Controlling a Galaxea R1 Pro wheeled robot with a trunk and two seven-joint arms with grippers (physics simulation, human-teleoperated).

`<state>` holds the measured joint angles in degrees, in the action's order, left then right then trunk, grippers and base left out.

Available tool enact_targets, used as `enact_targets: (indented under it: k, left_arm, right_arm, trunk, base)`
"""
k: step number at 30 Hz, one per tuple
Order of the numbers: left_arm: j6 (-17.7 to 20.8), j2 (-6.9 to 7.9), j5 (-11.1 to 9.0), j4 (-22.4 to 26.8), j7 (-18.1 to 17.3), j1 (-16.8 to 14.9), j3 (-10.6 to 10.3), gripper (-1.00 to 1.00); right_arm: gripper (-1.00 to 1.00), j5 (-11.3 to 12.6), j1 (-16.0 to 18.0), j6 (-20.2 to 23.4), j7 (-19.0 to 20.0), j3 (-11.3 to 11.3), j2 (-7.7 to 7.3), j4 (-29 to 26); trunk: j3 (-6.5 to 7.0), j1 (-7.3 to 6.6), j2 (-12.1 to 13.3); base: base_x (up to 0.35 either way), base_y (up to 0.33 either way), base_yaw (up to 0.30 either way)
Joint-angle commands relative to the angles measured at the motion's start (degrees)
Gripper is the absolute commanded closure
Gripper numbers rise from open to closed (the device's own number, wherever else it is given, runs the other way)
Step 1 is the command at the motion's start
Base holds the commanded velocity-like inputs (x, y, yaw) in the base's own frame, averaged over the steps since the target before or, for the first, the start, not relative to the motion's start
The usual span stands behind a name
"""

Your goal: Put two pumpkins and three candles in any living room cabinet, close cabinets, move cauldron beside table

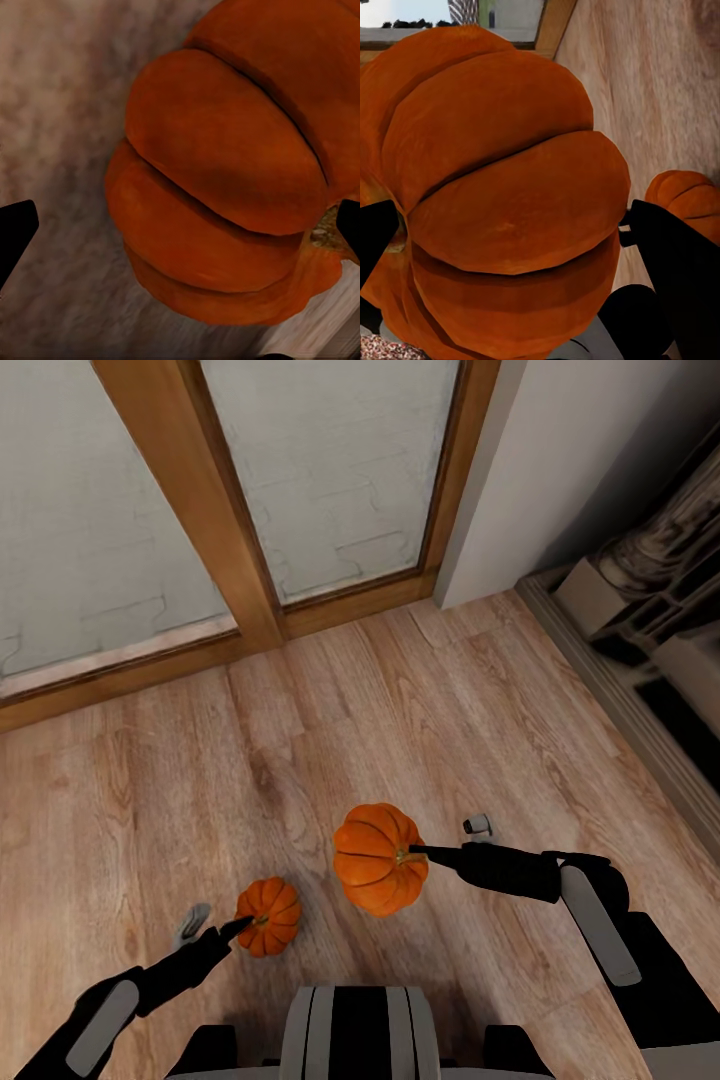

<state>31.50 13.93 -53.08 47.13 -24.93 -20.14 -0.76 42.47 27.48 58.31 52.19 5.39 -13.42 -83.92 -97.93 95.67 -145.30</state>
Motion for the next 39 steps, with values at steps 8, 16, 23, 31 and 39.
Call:
enact_targets:
  k: [8, 16, 23, 31, 39]
  left_arm:
    - [-0.12, 0.05, 0.96, 0.39, 0.24, 0.01, -1.67, -1.0]
    - [-0.13, 0.05, 0.96, 0.5, 0.24, 0.01, -1.71, -1.0]
    - [-0.13, 0.05, 0.96, 0.5, 0.24, 0.01, -1.7, -1.0]
    - [-0.13, 0.05, 0.96, 0.5, 0.24, 0.01, -1.73, 1.0]
    - [-0.13, 0.05, 0.96, 0.5, 0.24, 0.01, -1.77, 1.0]
  right_arm:
    - [1.0, 0.07, 0.03, 0.22, -0.07, 0.0, -0.03, -0.02]
    - [1.0, 0.07, 0.02, 0.22, -0.07, 0.0, -0.03, -0.02]
    - [1.0, 0.08, 0.03, 0.22, -0.07, 0.0, -0.03, -0.02]
    - [1.0, 0.08, 0.03, 0.22, -0.07, -0.03, -0.03, -0.02]
    - [1.0, 0.08, 0.03, 0.22, -0.07, -0.03, -0.03, -0.02]
  trunk:
    - [-0.03, 0.0, -0.01]
    - [-0.03, 0.0, -0.01]
    - [-0.03, 0.0, -0.01]
    - [-0.03, 0.0, -0.01]
    - [-0.03, 0.0, -0.01]
  base:
    - [0.0, -0.063, 0.0]
    - [0.0, -0.008, 0.0]
    - [0.0, 0.0, 0.0]
    - [0.0, 0.0, 0.0]
    - [0.0, 0.0, 0.0]
